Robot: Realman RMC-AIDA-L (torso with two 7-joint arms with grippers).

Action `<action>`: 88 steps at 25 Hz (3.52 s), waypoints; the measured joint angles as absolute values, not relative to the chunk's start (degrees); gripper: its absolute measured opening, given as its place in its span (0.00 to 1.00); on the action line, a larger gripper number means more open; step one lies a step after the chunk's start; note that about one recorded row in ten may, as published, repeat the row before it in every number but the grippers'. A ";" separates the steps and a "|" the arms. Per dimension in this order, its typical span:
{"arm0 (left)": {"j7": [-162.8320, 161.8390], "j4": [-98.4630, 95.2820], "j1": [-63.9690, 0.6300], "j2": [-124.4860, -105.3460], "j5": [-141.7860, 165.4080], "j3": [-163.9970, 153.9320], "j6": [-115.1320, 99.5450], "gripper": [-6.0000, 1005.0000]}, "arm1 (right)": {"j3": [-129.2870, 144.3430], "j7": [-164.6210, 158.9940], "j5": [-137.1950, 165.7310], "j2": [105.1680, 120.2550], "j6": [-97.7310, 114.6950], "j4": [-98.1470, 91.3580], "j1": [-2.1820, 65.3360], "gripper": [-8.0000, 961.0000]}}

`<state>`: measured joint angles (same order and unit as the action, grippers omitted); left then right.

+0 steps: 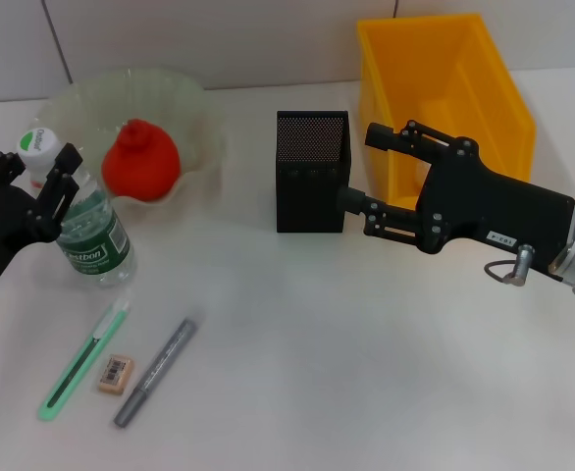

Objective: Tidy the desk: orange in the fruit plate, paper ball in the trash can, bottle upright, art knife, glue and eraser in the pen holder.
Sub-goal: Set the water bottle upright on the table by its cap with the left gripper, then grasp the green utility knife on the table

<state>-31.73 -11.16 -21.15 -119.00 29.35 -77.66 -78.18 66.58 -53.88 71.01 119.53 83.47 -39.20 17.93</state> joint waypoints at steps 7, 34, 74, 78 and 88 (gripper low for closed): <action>-31.73 -11.16 -21.13 -118.94 29.79 -77.90 -77.91 0.47 | 66.40 -53.88 71.01 119.53 83.43 -39.20 18.02 0.80; -31.73 -11.91 -19.78 -118.58 30.17 -78.05 -84.01 0.81 | 66.44 -53.86 71.01 119.53 83.32 -39.20 18.20 0.80; -41.03 -18.86 -20.38 -114.69 46.38 -83.55 -88.11 0.81 | 65.30 -58.26 76.65 119.04 81.46 -39.48 17.54 0.80; -43.83 -20.81 -20.05 -114.00 49.46 -83.49 -87.31 0.81 | 63.29 -64.44 84.68 118.99 81.61 -43.10 17.55 0.80; -54.39 -27.03 -17.11 -111.84 59.22 -81.84 -87.70 0.81 | 51.89 -75.66 99.75 118.72 92.82 -53.04 17.22 0.80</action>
